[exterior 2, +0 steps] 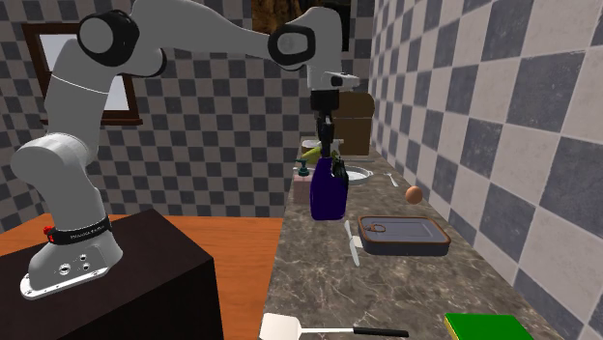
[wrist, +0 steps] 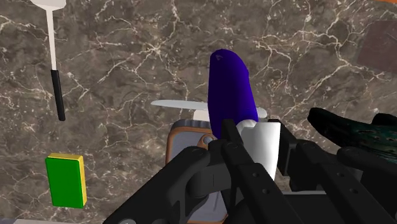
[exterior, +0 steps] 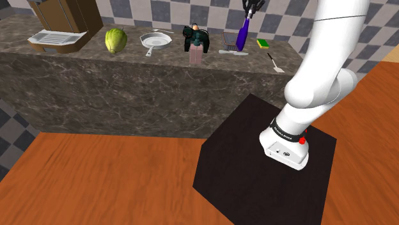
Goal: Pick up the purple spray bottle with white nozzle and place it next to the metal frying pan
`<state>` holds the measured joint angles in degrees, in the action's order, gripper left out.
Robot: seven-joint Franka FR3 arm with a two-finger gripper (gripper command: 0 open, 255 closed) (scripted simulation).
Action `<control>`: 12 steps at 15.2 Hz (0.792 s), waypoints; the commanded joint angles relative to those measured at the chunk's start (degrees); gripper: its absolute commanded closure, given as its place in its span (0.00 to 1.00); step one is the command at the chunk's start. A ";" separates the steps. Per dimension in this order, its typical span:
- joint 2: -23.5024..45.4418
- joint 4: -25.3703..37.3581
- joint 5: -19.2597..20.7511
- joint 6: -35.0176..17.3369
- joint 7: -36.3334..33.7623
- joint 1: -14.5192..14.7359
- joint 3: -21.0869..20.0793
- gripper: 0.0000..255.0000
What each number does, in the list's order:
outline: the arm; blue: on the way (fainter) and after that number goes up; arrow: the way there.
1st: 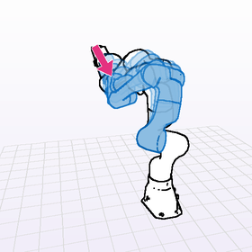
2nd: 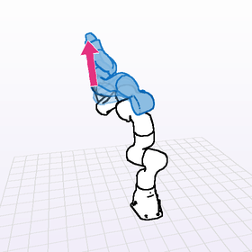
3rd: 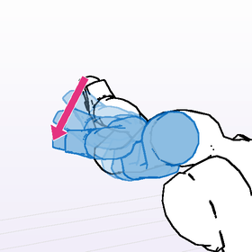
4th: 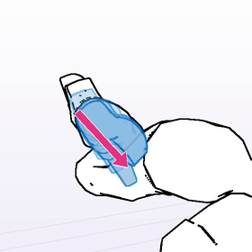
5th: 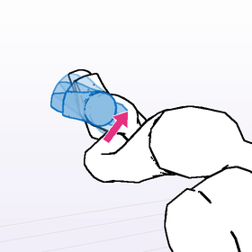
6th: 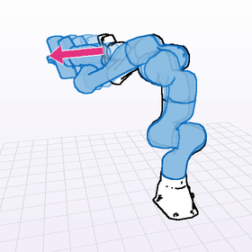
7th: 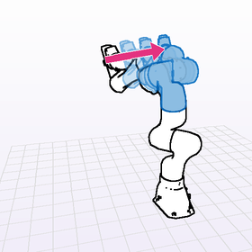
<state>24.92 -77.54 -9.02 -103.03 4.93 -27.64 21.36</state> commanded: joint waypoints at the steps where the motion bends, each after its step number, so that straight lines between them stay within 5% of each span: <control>1: 0.10 1.79 0.00 1.68 -0.04 -0.19 0.04 1.00; 6: 0.56 6.19 -0.09 5.61 -0.16 -0.70 0.09 1.00; 12: -1.03 4.14 1.35 4.86 -7.34 5.14 -1.56 1.00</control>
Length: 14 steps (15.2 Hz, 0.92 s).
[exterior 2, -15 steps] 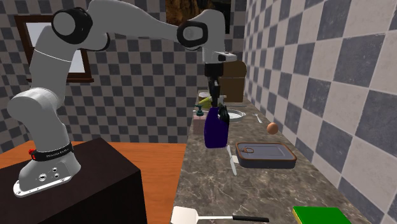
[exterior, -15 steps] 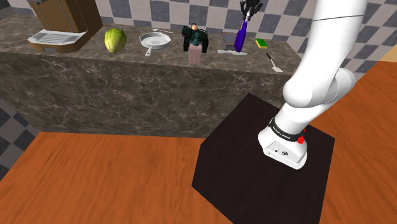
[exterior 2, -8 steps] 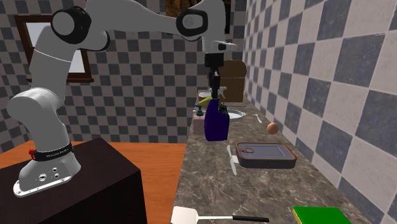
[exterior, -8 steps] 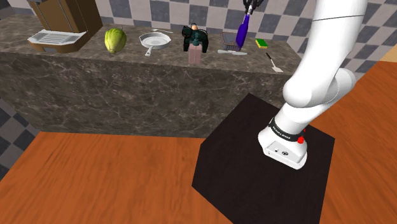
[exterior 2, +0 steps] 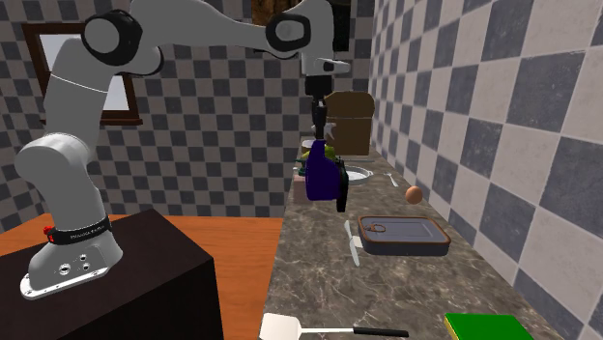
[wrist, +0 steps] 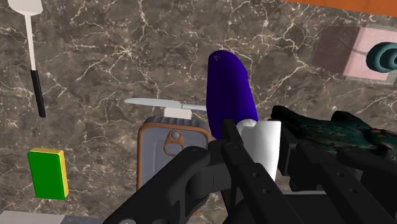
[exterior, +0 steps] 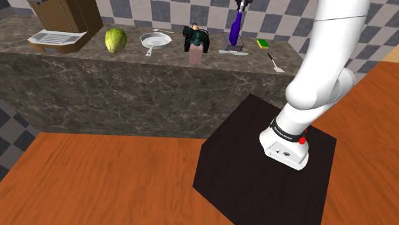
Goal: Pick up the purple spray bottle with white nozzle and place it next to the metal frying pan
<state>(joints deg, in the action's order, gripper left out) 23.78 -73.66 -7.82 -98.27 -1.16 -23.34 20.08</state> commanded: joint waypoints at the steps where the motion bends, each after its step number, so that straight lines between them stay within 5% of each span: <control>1: 0.07 0.25 0.32 0.10 -2.44 1.72 -0.59 1.00; 14: 5.61 9.39 1.17 3.49 -17.26 11.63 -4.67 1.00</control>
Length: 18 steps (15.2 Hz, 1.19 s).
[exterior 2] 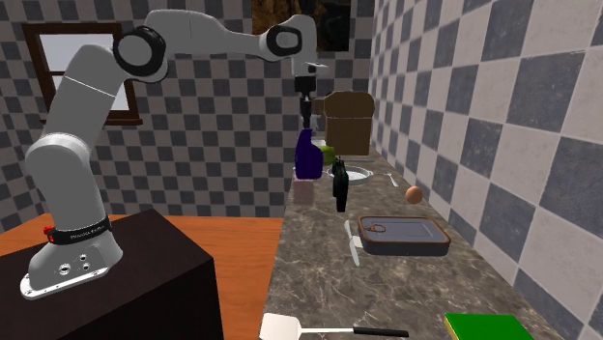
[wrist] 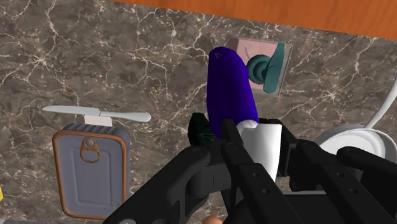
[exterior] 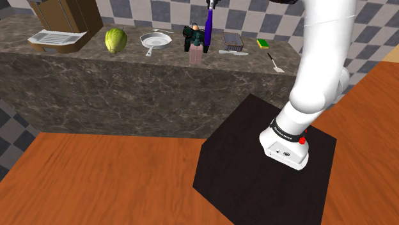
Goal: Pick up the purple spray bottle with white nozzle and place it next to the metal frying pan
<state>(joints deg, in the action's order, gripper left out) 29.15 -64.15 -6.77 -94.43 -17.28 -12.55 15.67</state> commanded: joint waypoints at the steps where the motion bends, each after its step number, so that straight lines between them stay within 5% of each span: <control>1: 1.22 1.47 0.08 0.26 -2.22 1.48 -0.56 1.00; 6: 8.14 13.00 -0.38 4.83 -7.55 4.08 -2.02 1.00; 10: 17.90 30.18 -1.18 12.11 -11.29 4.36 -3.29 1.00; 18: 11.02 11.60 -0.37 0.60 -10.68 6.78 -2.72 1.00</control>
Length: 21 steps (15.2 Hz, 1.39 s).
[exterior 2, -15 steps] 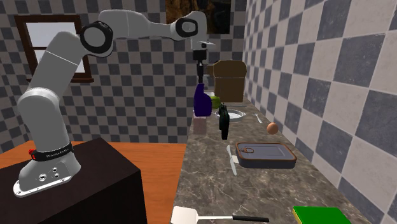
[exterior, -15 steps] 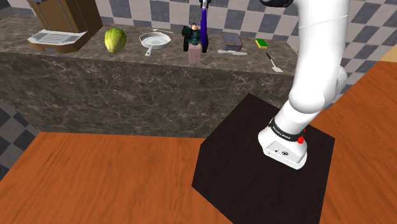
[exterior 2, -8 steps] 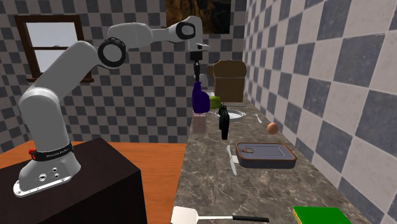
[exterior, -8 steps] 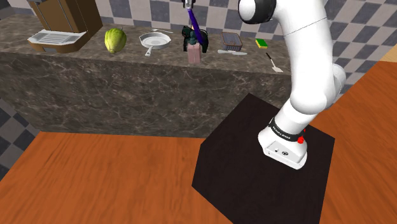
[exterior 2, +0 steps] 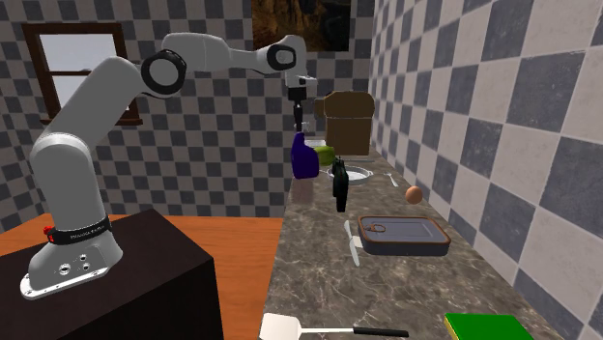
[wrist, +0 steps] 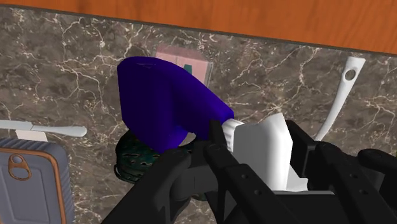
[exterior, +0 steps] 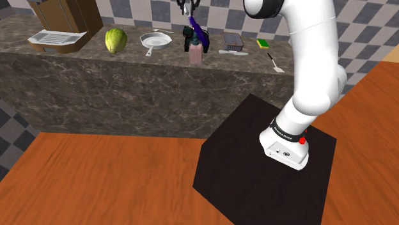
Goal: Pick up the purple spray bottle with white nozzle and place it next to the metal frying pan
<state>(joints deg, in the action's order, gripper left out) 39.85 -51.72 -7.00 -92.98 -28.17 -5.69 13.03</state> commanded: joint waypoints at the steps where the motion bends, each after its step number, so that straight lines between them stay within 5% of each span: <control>1: -0.01 -2.17 -0.10 -1.87 0.24 0.07 -0.06 1.00; 13: -1.27 -14.21 -0.04 -12.56 0.57 1.18 -0.12 1.00; 21: -1.27 -14.21 -0.04 -12.56 0.57 1.17 -0.13 1.00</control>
<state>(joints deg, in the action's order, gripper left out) 38.56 -65.94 -7.04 -105.54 -27.61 -4.51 12.91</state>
